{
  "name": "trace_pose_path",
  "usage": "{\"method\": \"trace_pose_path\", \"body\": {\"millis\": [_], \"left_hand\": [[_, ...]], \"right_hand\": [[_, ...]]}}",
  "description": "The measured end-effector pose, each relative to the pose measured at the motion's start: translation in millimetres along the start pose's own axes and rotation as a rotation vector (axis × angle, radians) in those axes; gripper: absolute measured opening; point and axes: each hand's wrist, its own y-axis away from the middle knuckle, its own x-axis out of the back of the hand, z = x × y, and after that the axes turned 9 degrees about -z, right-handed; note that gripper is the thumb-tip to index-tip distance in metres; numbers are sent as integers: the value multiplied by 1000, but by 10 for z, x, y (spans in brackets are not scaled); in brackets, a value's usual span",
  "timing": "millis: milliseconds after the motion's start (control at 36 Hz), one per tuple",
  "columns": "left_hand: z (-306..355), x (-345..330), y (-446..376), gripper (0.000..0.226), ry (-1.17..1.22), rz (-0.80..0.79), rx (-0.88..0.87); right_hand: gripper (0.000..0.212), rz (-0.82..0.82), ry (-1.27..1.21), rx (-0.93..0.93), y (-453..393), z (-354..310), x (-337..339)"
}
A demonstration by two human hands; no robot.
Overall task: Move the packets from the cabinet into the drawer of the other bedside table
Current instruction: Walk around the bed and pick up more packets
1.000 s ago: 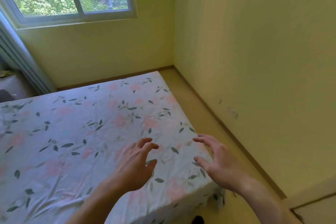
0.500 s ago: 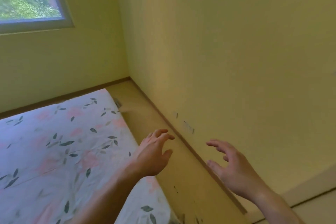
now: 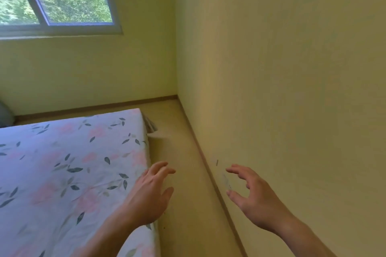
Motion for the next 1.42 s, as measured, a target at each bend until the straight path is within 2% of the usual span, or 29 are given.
{"method": "trace_pose_path", "body": {"millis": [222,361,500,806,917,1194,1417], "left_hand": [[-382,342,-299,44,67,147,283],[-708,672,-782,47,122,227,386],[-936,1107,-1596,50,143,269,407],[-1078,2096,-3575,53,116,243,269],[-1249,2388,-4296,54,85,249,269],[-1718,3119,-5871,51,131,296,427],[-2252,3599,-6446,53,196,393,645]], "right_hand": [[55,-194,18,226,-1522,-415,215],[58,-284,39,320,-2442,-681,321],[58,-297,74,330,-3381,-812,550],[57,-261,57,351,-5208,-1022,1131],[58,-266,64,351,-6025,-1007,1312],[59,-391,72,411,-8227,-1231,1755],[60,-555,118,561,-9770,-2010,1715]]}}
